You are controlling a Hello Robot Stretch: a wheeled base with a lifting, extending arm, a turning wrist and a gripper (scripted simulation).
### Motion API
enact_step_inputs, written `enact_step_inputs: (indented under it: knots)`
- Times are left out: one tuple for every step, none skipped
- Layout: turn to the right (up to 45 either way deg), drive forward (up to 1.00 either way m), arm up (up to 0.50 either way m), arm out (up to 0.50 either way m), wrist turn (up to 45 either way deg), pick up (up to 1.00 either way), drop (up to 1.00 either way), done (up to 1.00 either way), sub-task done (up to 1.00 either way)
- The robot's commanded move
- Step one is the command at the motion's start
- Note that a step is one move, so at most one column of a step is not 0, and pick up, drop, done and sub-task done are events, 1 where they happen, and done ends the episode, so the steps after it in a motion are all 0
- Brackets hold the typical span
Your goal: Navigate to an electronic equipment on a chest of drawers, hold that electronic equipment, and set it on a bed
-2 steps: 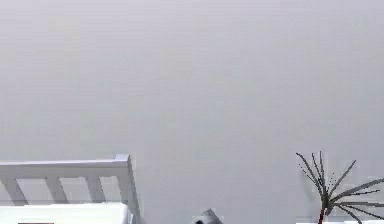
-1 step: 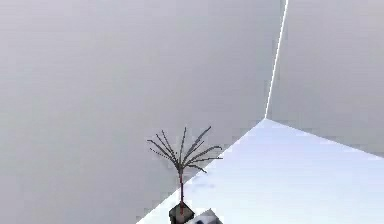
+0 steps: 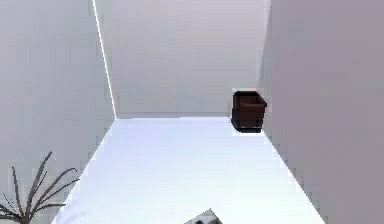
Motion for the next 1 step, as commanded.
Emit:
enact_step_inputs:
  knots:
    - [36.0, 0.0, 0.0, 0.0, 0.0, 0.0, 0.0, 0.0, 0.0]
